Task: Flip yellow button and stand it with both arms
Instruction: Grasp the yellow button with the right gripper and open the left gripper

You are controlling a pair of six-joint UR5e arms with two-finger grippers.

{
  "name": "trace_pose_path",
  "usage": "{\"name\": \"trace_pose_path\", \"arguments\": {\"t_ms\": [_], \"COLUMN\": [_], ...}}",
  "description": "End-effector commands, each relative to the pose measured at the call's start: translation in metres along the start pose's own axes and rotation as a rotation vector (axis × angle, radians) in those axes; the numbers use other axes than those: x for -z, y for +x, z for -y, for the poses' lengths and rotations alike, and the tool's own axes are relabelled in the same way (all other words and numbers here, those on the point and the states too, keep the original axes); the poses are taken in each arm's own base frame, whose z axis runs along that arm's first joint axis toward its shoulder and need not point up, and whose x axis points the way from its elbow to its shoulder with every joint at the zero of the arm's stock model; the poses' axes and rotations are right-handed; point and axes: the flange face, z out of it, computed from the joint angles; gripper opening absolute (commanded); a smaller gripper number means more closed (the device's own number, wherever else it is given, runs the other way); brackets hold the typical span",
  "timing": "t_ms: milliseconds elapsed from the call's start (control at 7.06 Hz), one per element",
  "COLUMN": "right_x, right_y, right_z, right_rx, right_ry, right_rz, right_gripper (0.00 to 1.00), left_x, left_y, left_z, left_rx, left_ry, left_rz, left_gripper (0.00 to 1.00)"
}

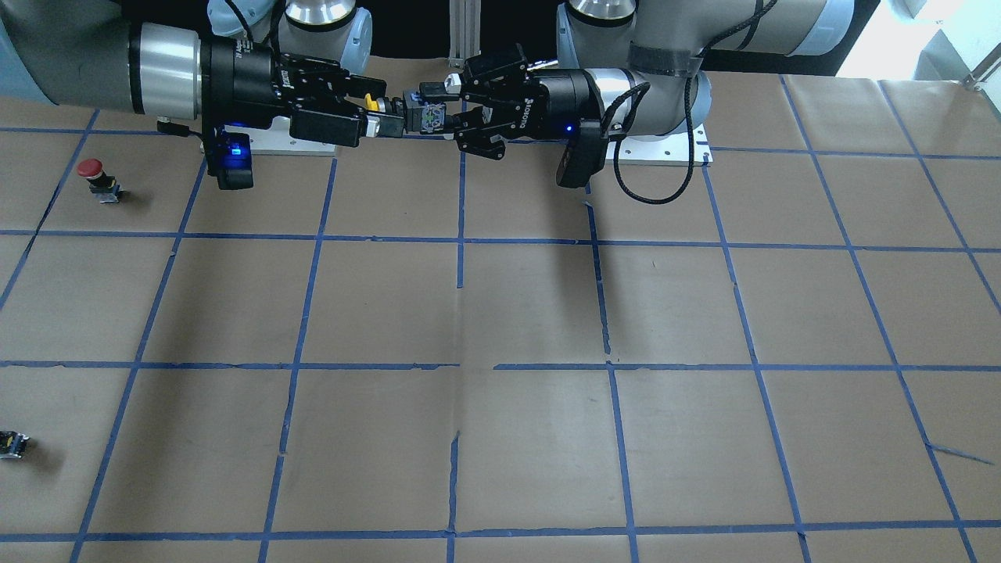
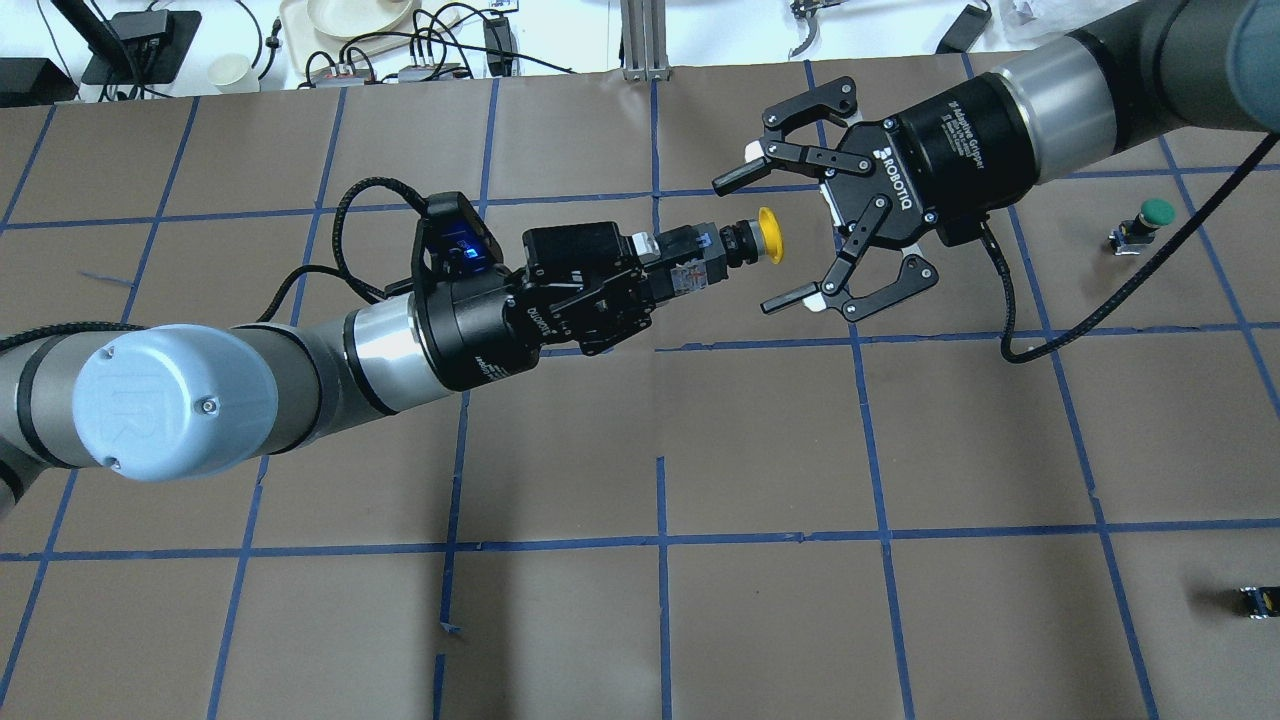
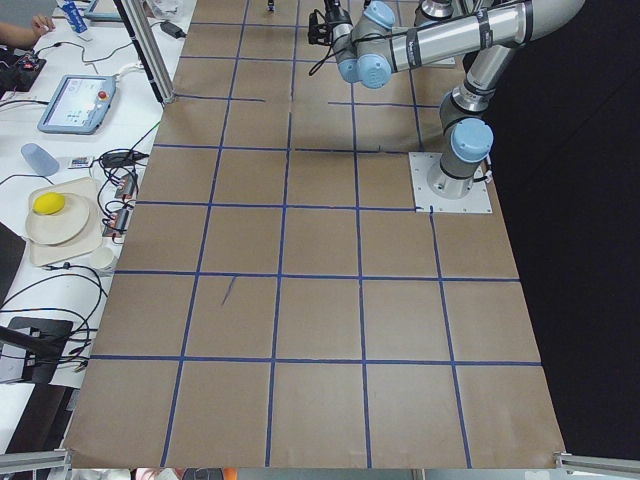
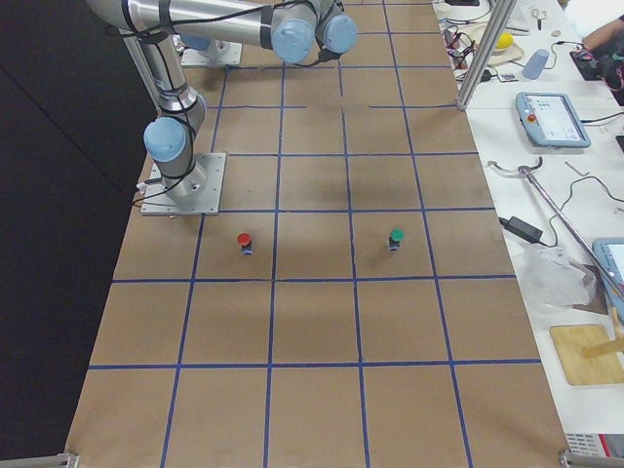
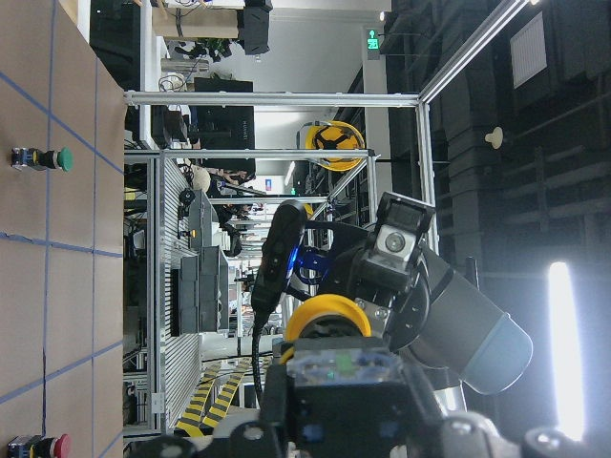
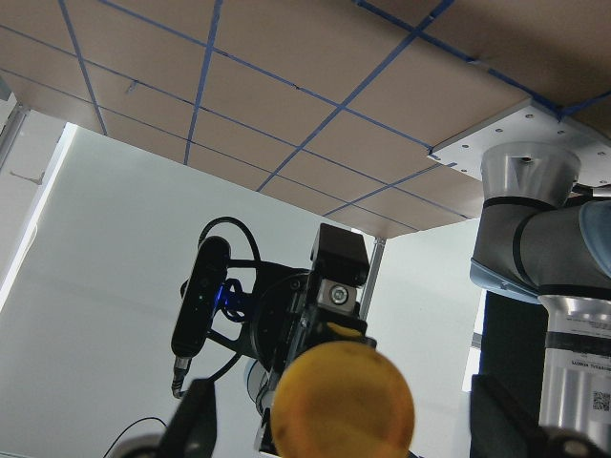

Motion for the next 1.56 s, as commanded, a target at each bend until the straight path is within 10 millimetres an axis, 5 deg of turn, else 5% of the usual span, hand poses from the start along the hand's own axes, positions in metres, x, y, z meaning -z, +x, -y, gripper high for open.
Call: {"name": "trace_pose_path", "arguments": {"t_ms": [0,283,425,567,992,1417], "right_x": [0.001,0.001,0.001,0.002,0.029,0.05], "right_y": [0.001,0.002,0.004,0.003,0.003,0.032], "right_z": [0.0,-0.004,-0.003,-0.003,0.001,-0.009], "right_rx": [-0.001,0.002,0.0,0.001,0.132,0.642], "right_ry": [0.002,0.004,0.015,0.02,0.145,0.284], "right_rz": [-0.003,-0.004,-0.03,-0.035,-0.119,-0.515], "right_gripper": [0.57,0.32,0.31,0.31,0.31,0.29], "left_x": [0.0,0.0,0.0,0.003,0.011,0.104], "left_y": [0.001,0.0,0.0,-0.003,0.004,-0.019], "left_z": [-0.001,-0.001,-0.002,-0.007,0.002,0.053], "left_rx": [-0.003,-0.002,0.007,0.002,0.023,-0.001], "left_ry": [-0.002,-0.002,-0.011,-0.094,-0.114,-0.279], "left_rz": [-0.001,0.0,0.005,0.048,0.073,0.301], "left_gripper": [0.23,0.28,0.74,1.0,1.0,1.0]}}
